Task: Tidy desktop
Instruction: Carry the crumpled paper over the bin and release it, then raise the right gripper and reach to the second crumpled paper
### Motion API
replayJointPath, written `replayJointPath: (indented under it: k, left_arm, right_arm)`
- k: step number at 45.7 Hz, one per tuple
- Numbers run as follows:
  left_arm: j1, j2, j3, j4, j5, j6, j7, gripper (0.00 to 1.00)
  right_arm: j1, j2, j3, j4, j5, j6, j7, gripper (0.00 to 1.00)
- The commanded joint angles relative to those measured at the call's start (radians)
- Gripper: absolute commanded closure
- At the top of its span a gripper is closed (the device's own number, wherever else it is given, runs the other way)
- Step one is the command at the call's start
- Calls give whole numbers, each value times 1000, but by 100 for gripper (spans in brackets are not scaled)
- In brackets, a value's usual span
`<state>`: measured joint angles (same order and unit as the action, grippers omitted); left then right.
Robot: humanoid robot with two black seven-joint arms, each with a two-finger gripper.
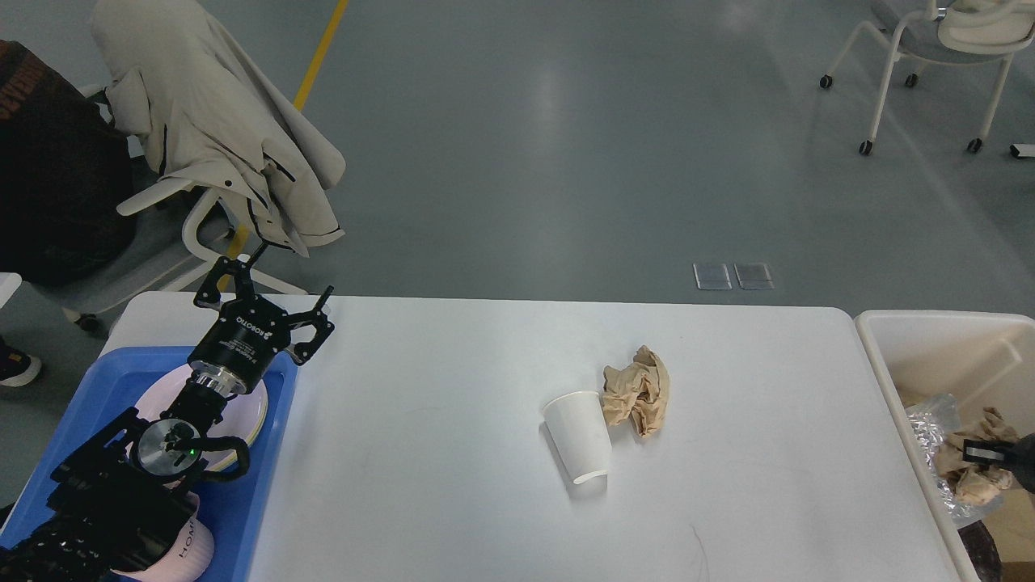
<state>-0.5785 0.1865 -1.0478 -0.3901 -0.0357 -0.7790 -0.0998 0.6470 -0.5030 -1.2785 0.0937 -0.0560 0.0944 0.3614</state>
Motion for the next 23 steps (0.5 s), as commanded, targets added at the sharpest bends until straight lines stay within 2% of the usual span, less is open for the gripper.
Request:
replayJointPath:
  k: [1, 5, 6, 7, 8, 9, 10, 23]
  left_arm:
    - [0, -1, 0, 0, 0, 1, -1, 0]
    - [0, -1, 0, 1, 0, 1, -1, 0]
    - [0, -1, 0, 1, 0, 1, -1, 0]
    - [0, -1, 0, -1, 0, 1, -1, 0]
    - [0, -1, 0, 0, 0, 1, -1, 0]
    - [0, -1, 0, -1, 0, 1, -1, 0]
    - [0, -1, 0, -1, 0, 1, -1, 0]
    - [0, -2, 0, -1, 0, 1, -1, 0]
  right_arm:
    - [-38, 35, 7, -9, 16, -54, -61, 100]
    - [-38, 43, 7, -9, 18, -59, -85, 100]
    - [-40, 44, 5, -9, 18, -59, -87, 95]
    - [-40, 44, 5, -11, 18, -61, -88, 84]
    - [-40, 46, 5, -11, 18, -59, -88, 65]
    - [-40, 46, 5, -11, 18, -59, -88, 30]
    - [-38, 47, 5, -11, 19, -59, -88, 0]
    - [-3, 52, 4, -8, 18, -52, -84, 0]
